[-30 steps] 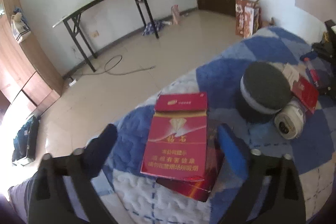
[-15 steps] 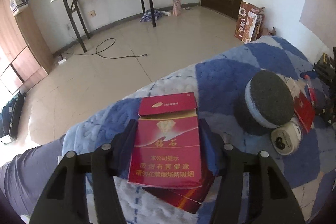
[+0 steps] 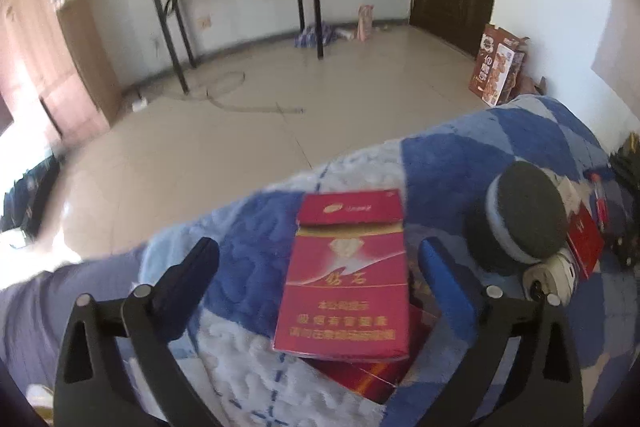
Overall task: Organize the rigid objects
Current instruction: 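Carry the lighter tube and red box to the yellow basin and release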
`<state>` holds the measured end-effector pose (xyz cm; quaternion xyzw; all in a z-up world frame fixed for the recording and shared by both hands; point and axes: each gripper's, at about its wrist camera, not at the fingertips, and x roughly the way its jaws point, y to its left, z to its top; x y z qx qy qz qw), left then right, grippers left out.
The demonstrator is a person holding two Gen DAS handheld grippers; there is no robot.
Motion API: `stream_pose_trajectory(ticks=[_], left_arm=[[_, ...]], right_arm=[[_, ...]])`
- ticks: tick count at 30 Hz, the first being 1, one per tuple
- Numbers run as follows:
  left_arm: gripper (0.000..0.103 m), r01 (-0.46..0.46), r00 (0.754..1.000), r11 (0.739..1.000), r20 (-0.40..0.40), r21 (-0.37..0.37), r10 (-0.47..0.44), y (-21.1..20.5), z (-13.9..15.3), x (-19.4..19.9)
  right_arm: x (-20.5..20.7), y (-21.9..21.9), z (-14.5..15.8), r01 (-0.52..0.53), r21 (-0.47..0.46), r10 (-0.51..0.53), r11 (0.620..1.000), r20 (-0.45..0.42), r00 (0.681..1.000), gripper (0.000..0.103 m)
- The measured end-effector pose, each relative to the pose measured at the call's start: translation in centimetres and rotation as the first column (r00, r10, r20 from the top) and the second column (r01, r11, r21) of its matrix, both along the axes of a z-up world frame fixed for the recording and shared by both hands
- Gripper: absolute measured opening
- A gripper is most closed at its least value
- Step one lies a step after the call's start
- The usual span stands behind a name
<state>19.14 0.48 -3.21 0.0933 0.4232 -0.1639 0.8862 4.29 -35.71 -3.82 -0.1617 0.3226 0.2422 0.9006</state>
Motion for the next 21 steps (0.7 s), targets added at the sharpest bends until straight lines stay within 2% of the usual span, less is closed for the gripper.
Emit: stream_pose_trajectory(ticks=[3, 7, 8, 10, 11, 14, 17, 20, 21], left_arm=[[0.099, -0.01, 0.998, 1.0, -0.058, -0.021, 0.009, 0.1, -0.9, 0.7], [0.099, 0.001, 0.997, 0.999, -0.074, -0.054, -0.005, -0.3, -1.2, 0.6], [0.095, 0.007, 0.996, 0.998, -0.083, -0.059, -0.012, -0.4, -1.3, 0.6], [0.072, 0.029, 0.996, 0.995, -0.086, -0.101, -0.037, -0.6, -1.1, 0.4], [0.058, 0.035, 0.996, 0.993, -0.083, -0.111, -0.045, -0.7, -0.8, 0.3], [0.058, 0.062, 0.996, 0.995, -0.056, -0.075, -0.067, -1.4, -0.7, -0.2], [0.057, 0.062, 0.997, 0.994, -0.047, -0.089, -0.067, -1.4, -0.5, -0.5], [0.057, 0.033, 0.999, 0.995, 0.003, -0.094, -0.033, -1.0, 0.4, -1.4], [0.057, 0.026, 0.999, 0.993, 0.029, -0.115, -0.022, -0.6, 1.1, -2.0]], right_arm=[[0.0, 0.0, 0.0, 0.0, 0.001, 0.0, 1.0, 0.0, 1.0, 0.088], [0.1, 0.0, 0.0, 0.0, 0.004, 0.0, 1.0, -0.002, 1.0, 0.088], [0.0, 0.0, 0.0, 0.001, 0.002, -0.001, 1.0, -0.001, 1.0, 0.088], [0.0, 0.0, 0.0, 0.001, -0.001, -0.001, 1.0, 0.002, 1.0, 0.088], [0.0, 0.0, 0.0, 0.001, -0.002, -0.001, 1.0, 0.002, 1.0, 0.088], [0.0, 0.1, 0.0, 0.001, -0.004, -0.001, 1.0, 0.003, 1.0, 0.088], [0.1, 0.2, 0.0, 0.002, -0.006, -0.002, 1.0, 0.004, 1.0, 0.087], [0.0, 0.2, 0.0, 0.002, -0.003, -0.002, 1.0, 0.004, 1.0, 0.087], [-0.1, 0.2, 0.0, 0.002, -0.004, -0.002, 1.0, 0.006, 1.0, 0.087]])
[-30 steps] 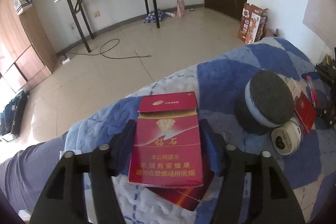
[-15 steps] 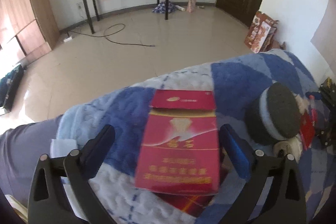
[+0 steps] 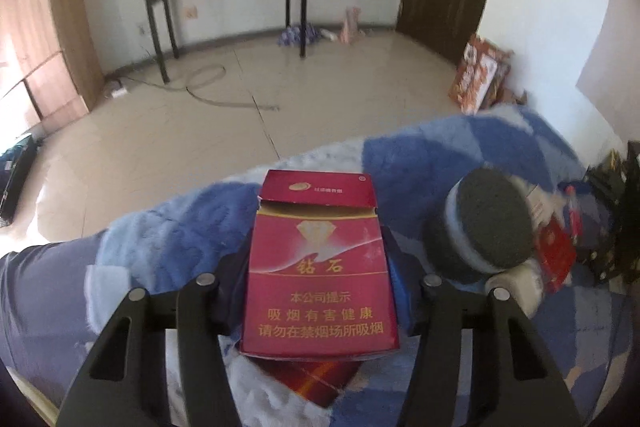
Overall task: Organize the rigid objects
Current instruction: 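Carry the lighter tube and red box to the yellow basin and release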
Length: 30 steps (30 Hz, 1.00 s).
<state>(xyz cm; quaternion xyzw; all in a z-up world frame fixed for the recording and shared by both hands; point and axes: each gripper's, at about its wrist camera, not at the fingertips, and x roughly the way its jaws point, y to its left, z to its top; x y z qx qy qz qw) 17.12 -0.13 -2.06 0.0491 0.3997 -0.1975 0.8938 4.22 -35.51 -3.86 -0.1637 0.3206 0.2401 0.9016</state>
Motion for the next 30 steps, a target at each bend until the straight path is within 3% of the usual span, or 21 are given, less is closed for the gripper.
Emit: stream_pose_trajectory(ticks=[7, 12, 14, 18, 21, 26, 30], left_arm=[[0.057, -0.091, 0.976, 0.994, 0.193, -0.065, 0.102, 6.2, 5.4, -8.3], [0.057, -0.251, 0.92, 0.965, 0.293, -0.075, 0.262, 14.5, 8.2, -17.2], [0.057, -0.33, 0.904, 0.942, 0.268, -0.058, 0.333, 18.4, 8.8, -20.5], [0.057, -0.489, 0.85, 0.872, 0.221, -0.005, 0.478, 24.7, 8.2, -25.6], [0.057, -0.574, 0.81, 0.819, 0.16, 0.018, 0.564, 28.3, 6.2, -27.6], [0.057, -0.611, 0.788, 0.791, 0.091, 0.01, 0.608, 32.4, 3.1, -26.1], [0.057, -0.637, 0.769, 0.77, 0.048, -0.036, 0.638, 35.5, 2.5, -23.7]], right_arm=[[-1.8, 0.2, 1.1, -0.027, 0.0, 0.027, 1.0, 0.068, 0.997, 0.083], [-5.5, 2.5, 4.5, -0.099, 0.03, 0.093, 0.995, 0.15, 0.984, 0.083], [-6.9, 5.5, 6.8, -0.182, 0.049, 0.171, 0.982, 0.174, 0.97, 0.083], [-7.7, 15.7, 9.5, -0.394, 0.058, 0.383, 0.917, 0.147, 0.912, 0.083], [-7.3, 25.4, 9.7, -0.532, 0.056, 0.526, 0.845, 0.097, 0.845, 0.083], [-7.4, 40.9, 7.4, -0.669, 0.008, 0.669, 0.743, 0.006, 0.743, 0.083], [-6.4, 48.1, 5.0, -0.693, -0.048, 0.691, 0.72, -0.042, 0.721, 0.083]])
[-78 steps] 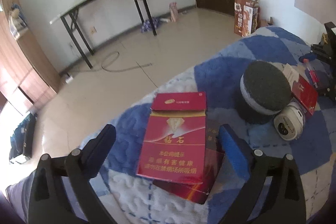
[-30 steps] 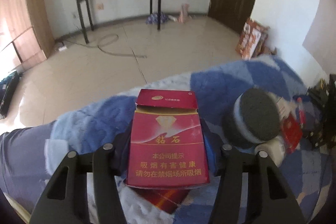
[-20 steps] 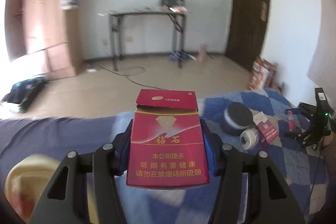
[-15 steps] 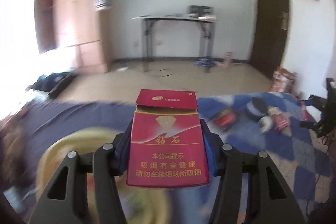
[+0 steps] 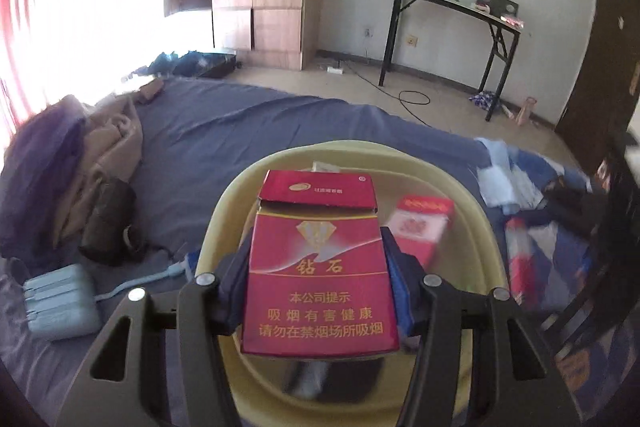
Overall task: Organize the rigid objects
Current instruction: 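Carry the lighter tube and red box to the yellow basin and release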
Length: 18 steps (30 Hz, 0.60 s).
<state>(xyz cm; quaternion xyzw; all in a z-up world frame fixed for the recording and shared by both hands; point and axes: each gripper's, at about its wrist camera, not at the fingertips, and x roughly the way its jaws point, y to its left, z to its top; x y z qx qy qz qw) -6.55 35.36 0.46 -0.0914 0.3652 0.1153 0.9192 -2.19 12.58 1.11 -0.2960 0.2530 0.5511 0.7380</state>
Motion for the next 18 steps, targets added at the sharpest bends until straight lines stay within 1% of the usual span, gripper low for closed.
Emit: stream_pose_trajectory(ticks=[3, 4, 5, 7, 9, 10, 11, 12, 13, 14, 15, 16, 17, 18], left_arm=[[0.057, -0.005, 1.0, 1.0, -0.014, 0.008, 0.005, 1.0, -1.0, 1.5], [0.057, -0.008, 1.0, 1.0, -0.023, -0.011, 0.007, 1.6, -1.4, 1.8], [0.057, -0.007, 0.999, 0.999, -0.034, -0.051, 0.005, 2.3, -1.8, 2.1], [0.057, -0.01, 0.999, 0.997, -0.032, -0.081, 0.008, 2.9, -2.3, 2.3], [0.058, -0.008, 0.999, 0.994, -0.045, -0.11, 0.003, 3.5, -2.7, 2.6], [0.058, -0.001, 0.999, 0.987, -0.046, -0.158, -0.007, 3.9, -3.1, 2.7], [0.058, 0.009, 0.999, 0.983, -0.042, -0.185, -0.017, 4.0, -3.2, 2.8], [0.059, 0.005, 0.999, 0.983, -0.038, -0.183, -0.012, 4.0, -3.2, 2.9], [0.062, -0.011, 0.999, 0.987, -0.034, -0.161, 0.006, 3.9, -3.2, 2.9], [0.071, -0.02, 0.999, 0.99, -0.037, -0.143, 0.015, 3.8, -3.2, 2.9], [0.084, -0.022, 0.999, 0.991, -0.039, -0.134, 0.017, 3.7, -3.2, 2.9], [0.089, -0.021, 0.999, 0.991, -0.027, -0.131, 0.018, 3.6, -3.2, 2.8], [0.094, -0.025, 1.0, 0.992, 0.002, -0.126, 0.026, 3.5, -2.7, 2.4], [0.097, -0.028, 0.999, 0.993, 0.036, -0.117, 0.032, 3.3, -2.0, 1.8]], right_arm=[[1.0, 3.3, -1.3, 0.005, -0.05, -0.004, 0.999, 0.027, 1.0, 0.083], [1.3, 4.1, -1.6, 0.003, -0.056, -0.002, 0.998, 0.022, 1.0, 0.083], [1.6, 4.9, -1.9, 0.0, -0.061, 0.002, 0.998, 0.017, 1.0, 0.083], [2.1, 6.0, -2.8, -0.004, -0.066, 0.004, 0.998, 0.01, 1.0, 0.083], [2.1, 6.5, -3.2, -0.009, -0.04, 0.007, 0.999, -0.027, 1.0, 0.083], [2.3, 6.7, -3.4, -0.008, -0.03, 0.007, 1.0, -0.037, 0.999, 0.083], [2.4, 6.9, -3.5, -0.009, -0.023, 0.008, 1.0, -0.045, 0.999, 0.083], [2.5, 6.8, -3.5, -0.01, -0.013, 0.009, 1.0, -0.057, 0.998, 0.083], [2.8, 6.8, -3.7, -0.012, -0.003, 0.011, 1.0, -0.072, 0.997, 0.083], [3.0, 6.8, -3.9, -0.014, 0.004, 0.014, 1.0, -0.089, 0.996, 0.083], [3.1, 6.7, -4.0, -0.011, 0.009, 0.012, 1.0, -0.099, 0.995, 0.086], [3.3, 6.4, -3.9, 0.0, 0.02, 0.002, 1.0, -0.104, 0.995, 0.092], [3.4, 5.9, -3.5, 0.013, 0.035, -0.009, 0.999, -0.105, 0.994, 0.094], [3.4, 5.0, -2.9, 0.015, 0.059, -0.009, 0.998, -0.112, 0.994, 0.099]])
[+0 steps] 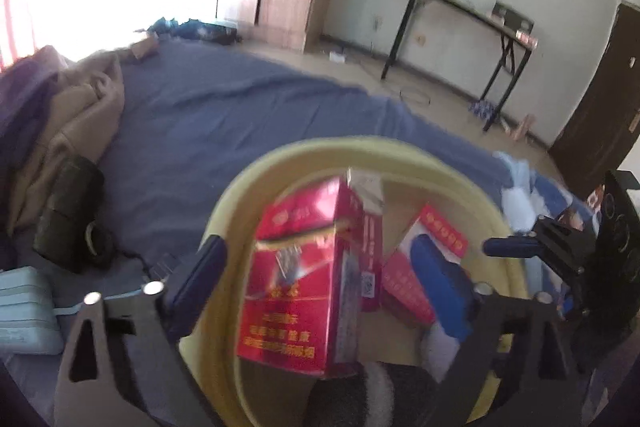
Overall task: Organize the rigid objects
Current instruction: 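Carry the lighter tube and red box to the yellow basin and release, then grasp the red Hongqiqu box with the right tool while the left tool grasps a dark Huangshan box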
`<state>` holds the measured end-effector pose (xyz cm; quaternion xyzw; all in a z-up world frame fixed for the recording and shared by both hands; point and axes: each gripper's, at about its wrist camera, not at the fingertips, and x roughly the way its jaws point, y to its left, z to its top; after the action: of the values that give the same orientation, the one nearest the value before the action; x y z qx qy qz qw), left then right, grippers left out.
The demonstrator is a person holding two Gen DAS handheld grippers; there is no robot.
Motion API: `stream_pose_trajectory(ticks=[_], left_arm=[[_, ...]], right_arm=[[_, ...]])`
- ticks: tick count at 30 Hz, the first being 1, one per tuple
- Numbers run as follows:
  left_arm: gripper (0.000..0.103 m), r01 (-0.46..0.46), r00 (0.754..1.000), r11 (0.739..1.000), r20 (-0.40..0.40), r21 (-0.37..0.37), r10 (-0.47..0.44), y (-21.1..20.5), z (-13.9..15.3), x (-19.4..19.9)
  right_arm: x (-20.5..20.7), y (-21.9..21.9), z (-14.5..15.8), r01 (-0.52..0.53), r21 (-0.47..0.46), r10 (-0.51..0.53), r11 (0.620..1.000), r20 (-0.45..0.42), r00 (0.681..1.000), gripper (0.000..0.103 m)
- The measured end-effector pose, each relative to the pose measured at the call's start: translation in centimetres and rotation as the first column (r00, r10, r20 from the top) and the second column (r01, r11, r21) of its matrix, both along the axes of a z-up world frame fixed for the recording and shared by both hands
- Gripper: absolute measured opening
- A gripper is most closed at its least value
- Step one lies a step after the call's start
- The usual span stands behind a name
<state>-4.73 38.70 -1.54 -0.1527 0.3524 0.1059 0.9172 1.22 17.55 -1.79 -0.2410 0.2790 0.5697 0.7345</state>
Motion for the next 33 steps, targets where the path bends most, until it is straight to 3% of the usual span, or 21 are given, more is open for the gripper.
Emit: stream_pose_trajectory(ticks=[3, 6, 8, 10, 13, 16, 17, 18, 19, 23, 25, 28, 30, 32, 33], left_arm=[[0.103, -0.001, 0.993, 0.999, 0.116, 0.039, -0.003, -1.4, 2.8, -1.6], [0.103, 0.064, 0.991, 0.993, 0.112, 0.096, -0.075, -4.5, 4.7, -0.9], [0.103, 0.135, 0.985, 0.987, 0.097, 0.089, -0.144, -7.6, 5.3, 0.3], [0.103, 0.213, 0.972, 0.974, 0.084, 0.082, -0.219, -11.0, 5.4, 1.8], [0.103, 0.343, 0.937, 0.933, 0.026, 0.108, -0.348, -17.9, 4.7, 4.9], [0.103, 0.444, 0.895, 0.89, -0.02, 0.101, -0.445, -24.8, 3.5, 8.5], [0.103, 0.488, 0.873, 0.867, -0.03, 0.106, -0.488, -27.5, 2.8, 9.8], [0.103, 0.523, 0.852, 0.844, -0.048, 0.118, -0.522, -29.4, 2.2, 10.9], [0.103, 0.575, 0.818, 0.803, -0.091, 0.156, -0.568, -32.3, 1.2, 12.3], [0.103, 0.65, 0.754, 0.686, -0.165, 0.327, -0.635, -38.2, -0.5, 15.0], [0.103, 0.636, 0.76, 0.666, -0.167, 0.39, -0.629, -39.1, -0.8, 16.1], [0.103, 0.672, 0.734, 0.643, -0.209, 0.369, -0.647, -39.0, -1.6, 18.5], [0.103, 0.707, 0.7, 0.6, -0.252, 0.375, -0.668, -39.3, -2.5, 19.5], [0.103, 0.74, 0.665, 0.557, -0.291, 0.377, -0.687, -39.7, -3.6, 20.6], [0.103, 0.749, 0.656, 0.549, -0.297, 0.371, -0.694, -39.7, -3.9, 20.8]], right_arm=[[0.1, -3.1, 2.8, 0.039, 0.086, -0.038, 0.996, -0.02, 0.999, 0.103], [0.3, -8.9, 5.6, 0.13, 0.122, -0.134, 0.984, 0.024, 0.991, 0.103], [0.5, -14.0, 7.0, 0.21, 0.131, -0.22, 0.969, 0.07, 0.973, 0.103], [0.9, -20.0, 8.0, 0.326, 0.139, -0.342, 0.935, 0.115, 0.933, 0.103], [1.9, -29.7, 8.0, 0.48, 0.145, -0.499, 0.865, 0.15, 0.854, 0.103], [3.7, -37.7, 5.9, 0.639, 0.118, -0.649, 0.76, 0.098, 0.754, 0.103], [4.3, -40.0, 4.8, 0.703, 0.097, -0.709, 0.705, 0.079, 0.701, 0.103], [4.8, -41.5, 4.0, 0.743, 0.083, -0.747, 0.665, 0.051, 0.663, 0.103], [5.2, -43.0, 3.2, 0.766, 0.082, -0.768, 0.638, 0.007, 0.64, 0.103], [4.8, -45.5, 0.7, 0.776, 0.097, -0.771, 0.623, -0.091, 0.63, 0.103], [5.1, -45.8, -0.2, 0.774, 0.088, -0.766, 0.627, -0.11, 0.633, 0.103], [5.5, -44.9, -1.3, 0.753, 0.086, -0.745, 0.652, -0.114, 0.657, 0.103], [5.4, -43.7, -1.5, 0.737, 0.065, -0.734, 0.672, -0.072, 0.675, 0.103], [5.6, -43.0, -1.4, 0.74, 0.031, -0.74, 0.672, -0.024, 0.672, 0.103], [5.8, -42.5, -1.6, 0.741, 0.018, -0.741, 0.671, -0.01, 0.671, 0.102]])
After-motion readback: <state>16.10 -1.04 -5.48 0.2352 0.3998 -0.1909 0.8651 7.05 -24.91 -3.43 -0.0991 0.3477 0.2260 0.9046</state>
